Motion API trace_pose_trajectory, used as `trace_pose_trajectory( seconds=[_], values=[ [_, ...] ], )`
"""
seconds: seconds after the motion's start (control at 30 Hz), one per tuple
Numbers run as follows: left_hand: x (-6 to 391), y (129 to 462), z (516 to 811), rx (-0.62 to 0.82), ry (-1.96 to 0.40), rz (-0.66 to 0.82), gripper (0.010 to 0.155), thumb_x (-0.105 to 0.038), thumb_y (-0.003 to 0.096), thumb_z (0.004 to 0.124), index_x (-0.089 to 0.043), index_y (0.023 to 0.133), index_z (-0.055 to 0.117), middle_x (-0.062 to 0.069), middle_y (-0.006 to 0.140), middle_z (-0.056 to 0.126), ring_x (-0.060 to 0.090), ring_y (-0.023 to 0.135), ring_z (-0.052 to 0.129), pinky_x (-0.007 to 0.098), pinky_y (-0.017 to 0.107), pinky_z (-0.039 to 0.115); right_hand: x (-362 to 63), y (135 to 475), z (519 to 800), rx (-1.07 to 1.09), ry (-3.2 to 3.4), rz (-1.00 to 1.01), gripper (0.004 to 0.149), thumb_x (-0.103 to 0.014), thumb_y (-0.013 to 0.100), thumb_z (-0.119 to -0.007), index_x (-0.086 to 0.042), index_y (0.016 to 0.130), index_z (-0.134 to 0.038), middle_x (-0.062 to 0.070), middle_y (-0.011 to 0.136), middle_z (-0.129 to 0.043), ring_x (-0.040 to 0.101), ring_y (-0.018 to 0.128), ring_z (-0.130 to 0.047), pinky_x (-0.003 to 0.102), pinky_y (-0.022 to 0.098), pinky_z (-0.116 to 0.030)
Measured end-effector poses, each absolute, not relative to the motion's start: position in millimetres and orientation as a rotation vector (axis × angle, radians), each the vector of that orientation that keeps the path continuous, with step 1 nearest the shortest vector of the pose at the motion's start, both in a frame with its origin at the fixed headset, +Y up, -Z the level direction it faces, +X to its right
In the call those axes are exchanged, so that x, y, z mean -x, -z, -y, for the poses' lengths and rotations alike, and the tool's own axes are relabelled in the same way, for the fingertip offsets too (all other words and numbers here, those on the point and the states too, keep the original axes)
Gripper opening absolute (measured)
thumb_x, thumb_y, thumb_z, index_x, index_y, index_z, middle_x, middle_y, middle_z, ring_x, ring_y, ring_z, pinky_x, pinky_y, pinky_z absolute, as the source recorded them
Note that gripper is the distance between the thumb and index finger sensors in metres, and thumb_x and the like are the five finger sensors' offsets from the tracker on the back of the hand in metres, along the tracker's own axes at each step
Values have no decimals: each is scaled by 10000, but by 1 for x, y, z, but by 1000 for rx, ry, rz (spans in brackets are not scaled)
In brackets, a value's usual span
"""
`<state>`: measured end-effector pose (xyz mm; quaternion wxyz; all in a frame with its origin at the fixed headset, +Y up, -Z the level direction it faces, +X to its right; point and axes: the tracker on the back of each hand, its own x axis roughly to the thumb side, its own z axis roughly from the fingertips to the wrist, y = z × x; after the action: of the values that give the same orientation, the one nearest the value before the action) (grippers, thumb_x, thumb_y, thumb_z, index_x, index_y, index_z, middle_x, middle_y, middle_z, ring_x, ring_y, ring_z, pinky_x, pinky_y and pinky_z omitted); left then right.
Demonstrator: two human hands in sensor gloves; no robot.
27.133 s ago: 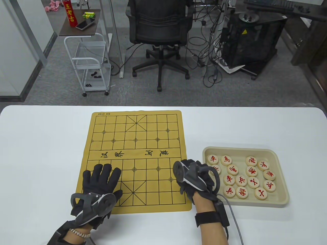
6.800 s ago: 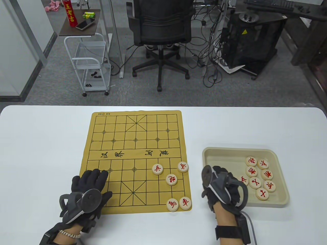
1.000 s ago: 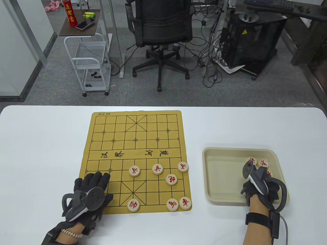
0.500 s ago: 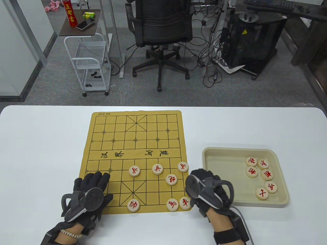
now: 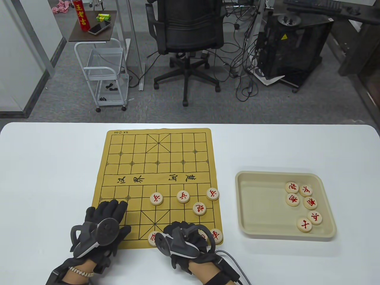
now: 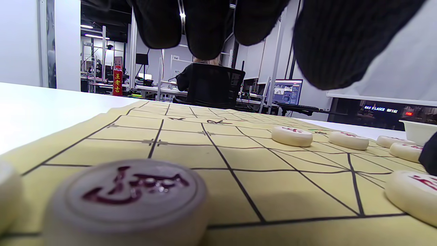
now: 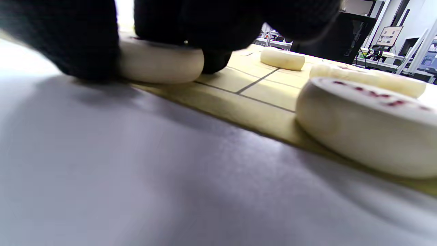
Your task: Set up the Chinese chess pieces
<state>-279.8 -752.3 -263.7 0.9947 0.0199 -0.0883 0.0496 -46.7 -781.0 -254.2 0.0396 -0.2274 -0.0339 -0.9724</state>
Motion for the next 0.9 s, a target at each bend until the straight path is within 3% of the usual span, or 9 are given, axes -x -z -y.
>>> trace_pose_trajectory(
  seconds=[0.1, 0.17, 0.27, 0.47, 0.67, 0.73, 0.9],
  values=[
    [279, 263, 753, -40, -94, 181, 830, -566, 384, 830, -313, 1095, 484, 117, 1181, 578, 474, 1089, 618, 727, 734, 436, 32, 258, 773, 682, 3051, 180, 631, -514, 348, -965, -285, 900, -762, 68, 993, -821, 121, 631, -949, 364, 474, -838],
    [280, 263, 753, -43, -96, 181, 831, -565, 383, 831, -313, 1095, 484, 119, 1181, 578, 474, 1090, 617, 727, 734, 437, 14, 263, 763, 563, 3138, 29, 637, -504, 346, -970, -276, 908, -774, 74, 988, -829, 131, 640, -952, 369, 474, -837],
    [281, 264, 753, -41, -102, 178, 829, -565, 384, 831, -314, 1094, 484, 116, 1180, 580, 474, 1089, 618, 727, 735, 436, -31, 281, 743, 267, 3107, -100, 627, -500, 357, -966, -273, 910, -779, 83, 997, -821, 148, 654, -951, 381, 481, -833],
    [280, 265, 754, -32, -98, 174, 831, -566, 382, 831, -315, 1095, 484, 118, 1181, 579, 473, 1091, 617, 729, 735, 433, -155, 316, 727, -417, 2837, 40, 656, -502, 384, -954, -254, 958, -755, 99, 1008, -804, 193, 689, -927, 424, 527, -800],
    [280, 265, 754, -26, -93, 169, 830, -566, 383, 830, -313, 1094, 485, 118, 1181, 578, 474, 1091, 617, 727, 736, 434, -261, 319, 736, -911, 2701, 294, 643, -513, 398, -943, -241, 953, -765, 110, 996, -812, 204, 672, -925, 431, 517, -799],
    [279, 265, 754, -23, -91, 169, 829, -566, 384, 830, -314, 1095, 486, 119, 1182, 577, 473, 1091, 617, 727, 736, 433, -281, 315, 743, -1001, 2678, 347, 650, -508, 401, -944, -200, 949, -780, 116, 984, -824, 208, 659, -928, 437, 512, -797],
    [278, 266, 754, -18, -83, 171, 828, -567, 384, 830, -316, 1094, 485, 116, 1181, 579, 472, 1092, 617, 726, 737, 434, -305, 308, 762, -1071, 2639, 398, 586, -500, 414, -930, -246, 923, -790, 99, 968, -839, 202, 643, -932, 433, 506, -799]
  ],
)
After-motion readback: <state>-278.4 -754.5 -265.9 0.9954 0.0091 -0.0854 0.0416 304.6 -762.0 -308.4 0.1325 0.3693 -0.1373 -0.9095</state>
